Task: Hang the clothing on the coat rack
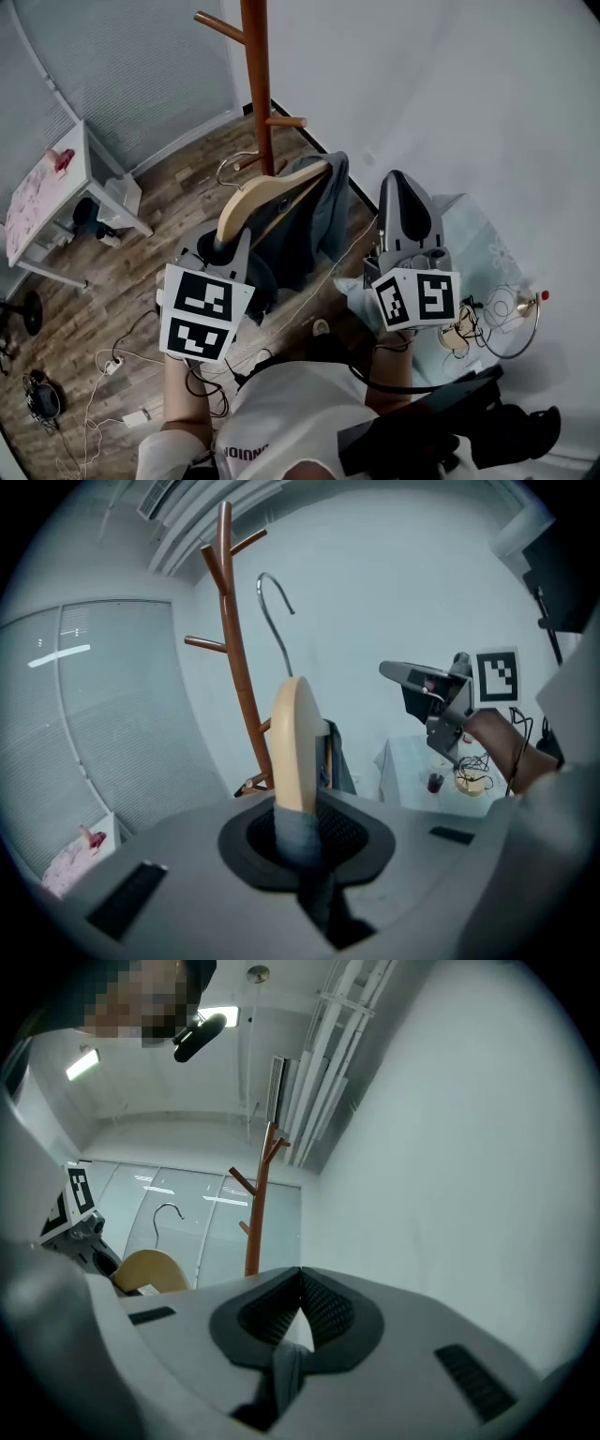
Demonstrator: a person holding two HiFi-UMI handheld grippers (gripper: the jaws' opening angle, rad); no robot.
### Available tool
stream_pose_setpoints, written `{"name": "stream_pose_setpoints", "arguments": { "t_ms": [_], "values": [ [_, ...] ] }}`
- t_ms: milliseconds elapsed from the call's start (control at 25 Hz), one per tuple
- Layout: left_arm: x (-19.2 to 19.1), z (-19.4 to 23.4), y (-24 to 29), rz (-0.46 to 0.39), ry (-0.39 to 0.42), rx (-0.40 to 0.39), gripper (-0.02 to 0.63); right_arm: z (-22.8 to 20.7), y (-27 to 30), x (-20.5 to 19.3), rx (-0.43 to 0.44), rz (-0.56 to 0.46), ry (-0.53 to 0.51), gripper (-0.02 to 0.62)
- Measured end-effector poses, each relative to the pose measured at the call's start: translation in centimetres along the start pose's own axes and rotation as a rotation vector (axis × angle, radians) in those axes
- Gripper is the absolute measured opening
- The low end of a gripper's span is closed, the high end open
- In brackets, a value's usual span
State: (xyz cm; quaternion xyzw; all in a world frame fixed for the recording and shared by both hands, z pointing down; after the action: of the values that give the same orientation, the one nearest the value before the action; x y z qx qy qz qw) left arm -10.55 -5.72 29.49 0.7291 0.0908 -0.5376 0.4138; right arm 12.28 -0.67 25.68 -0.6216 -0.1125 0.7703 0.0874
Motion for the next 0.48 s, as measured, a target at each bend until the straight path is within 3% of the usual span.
{"name": "stream_pose_setpoints", "arguments": {
  "t_ms": [480],
  "values": [
    [2.9,-1.6,3.7,0.042,-0.117,0.137,0.034,-4.1,5.6,-0.9,0.193,-0.043,0.064,0.020]
  ]
}}
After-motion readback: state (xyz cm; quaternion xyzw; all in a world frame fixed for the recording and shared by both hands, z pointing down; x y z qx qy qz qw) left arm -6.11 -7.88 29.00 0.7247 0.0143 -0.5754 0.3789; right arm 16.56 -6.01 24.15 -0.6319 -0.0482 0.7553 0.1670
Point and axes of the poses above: the fingertips, and each gripper's own axes: y forward along the fingers, z to its left, x out of its top, the point moved 5 cm from there along -y, backward along the fingers, and after that the axes turned 13 degrees about -y, right-handed, at the moved point
